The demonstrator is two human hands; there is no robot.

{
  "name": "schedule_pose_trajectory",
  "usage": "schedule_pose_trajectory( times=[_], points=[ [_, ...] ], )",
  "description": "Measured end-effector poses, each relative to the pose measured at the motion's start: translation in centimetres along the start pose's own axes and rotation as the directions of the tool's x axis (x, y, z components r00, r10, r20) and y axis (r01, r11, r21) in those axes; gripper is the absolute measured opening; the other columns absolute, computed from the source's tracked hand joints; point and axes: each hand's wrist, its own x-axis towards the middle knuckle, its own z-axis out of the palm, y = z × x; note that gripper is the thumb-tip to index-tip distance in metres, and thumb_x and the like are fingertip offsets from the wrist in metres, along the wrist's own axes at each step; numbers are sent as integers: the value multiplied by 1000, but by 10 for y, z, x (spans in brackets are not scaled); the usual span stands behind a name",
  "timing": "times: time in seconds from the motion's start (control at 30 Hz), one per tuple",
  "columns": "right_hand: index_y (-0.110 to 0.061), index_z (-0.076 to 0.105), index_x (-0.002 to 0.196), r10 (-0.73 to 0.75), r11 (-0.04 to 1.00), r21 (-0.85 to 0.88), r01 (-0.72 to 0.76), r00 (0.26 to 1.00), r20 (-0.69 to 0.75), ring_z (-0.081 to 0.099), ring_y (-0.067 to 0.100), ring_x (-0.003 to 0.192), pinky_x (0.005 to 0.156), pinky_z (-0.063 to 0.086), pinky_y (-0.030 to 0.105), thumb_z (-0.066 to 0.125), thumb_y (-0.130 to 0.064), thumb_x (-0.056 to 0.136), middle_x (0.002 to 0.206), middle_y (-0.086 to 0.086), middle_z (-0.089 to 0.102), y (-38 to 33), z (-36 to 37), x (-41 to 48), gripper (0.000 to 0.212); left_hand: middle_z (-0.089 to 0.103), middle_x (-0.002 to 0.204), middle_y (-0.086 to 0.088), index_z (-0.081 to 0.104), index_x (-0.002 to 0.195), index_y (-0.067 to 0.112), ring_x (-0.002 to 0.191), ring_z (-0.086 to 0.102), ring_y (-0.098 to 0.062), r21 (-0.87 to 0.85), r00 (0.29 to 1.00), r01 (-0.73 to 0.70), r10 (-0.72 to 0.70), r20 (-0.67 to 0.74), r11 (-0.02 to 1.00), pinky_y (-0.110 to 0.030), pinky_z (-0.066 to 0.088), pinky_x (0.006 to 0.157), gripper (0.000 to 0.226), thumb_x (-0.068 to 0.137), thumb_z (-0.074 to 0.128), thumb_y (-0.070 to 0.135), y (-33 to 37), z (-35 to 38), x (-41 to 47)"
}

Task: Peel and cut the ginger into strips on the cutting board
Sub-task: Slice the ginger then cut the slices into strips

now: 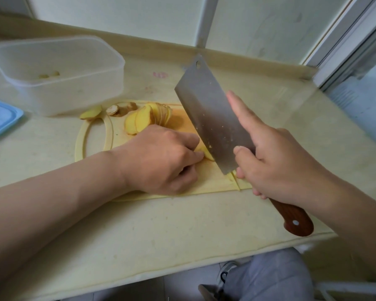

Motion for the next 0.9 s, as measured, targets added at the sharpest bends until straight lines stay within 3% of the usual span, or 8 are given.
schedule_pose_trajectory(
  times=[0.57, 0.7, 0.9],
  points=[
    [-72, 1, 151, 2, 1000, -22, -2, 1000, 13, 63, 33, 53, 51, 58, 49, 43, -15, 101, 69, 18, 69, -1, 0, 2, 87, 47, 72, -2, 69, 82, 9, 54, 46, -29, 13, 1000, 6, -6, 6, 1000, -37, 44, 44, 29, 91, 48, 26, 2, -1, 1],
    [-69, 3, 153, -3, 999, -50, 5, 999, 47, 66, 31, 57, 49, 58, 47, 44, -14, 101, 68, 14, 67, -4, -2, 7, 86, 48, 73, -2, 69, 83, 8, 55, 48, -30, 26, 999, -4, 3, 36, 1000, -37, 44, 43, 30, 87, 46, 27, 3, -3, 0],
    [-67, 2, 155, 31, 996, -82, -20, 991, 133, 65, 29, 47, 44, 60, 44, 41, -10, 99, 71, 11, 67, -12, -7, 14, 89, 52, 76, -2, 68, 88, 8, 57, 49, -30, 45, 998, -9, 6, 59, 999, -38, 44, 44, 34, 87, 40, 26, 5, -4, -1]
  ],
)
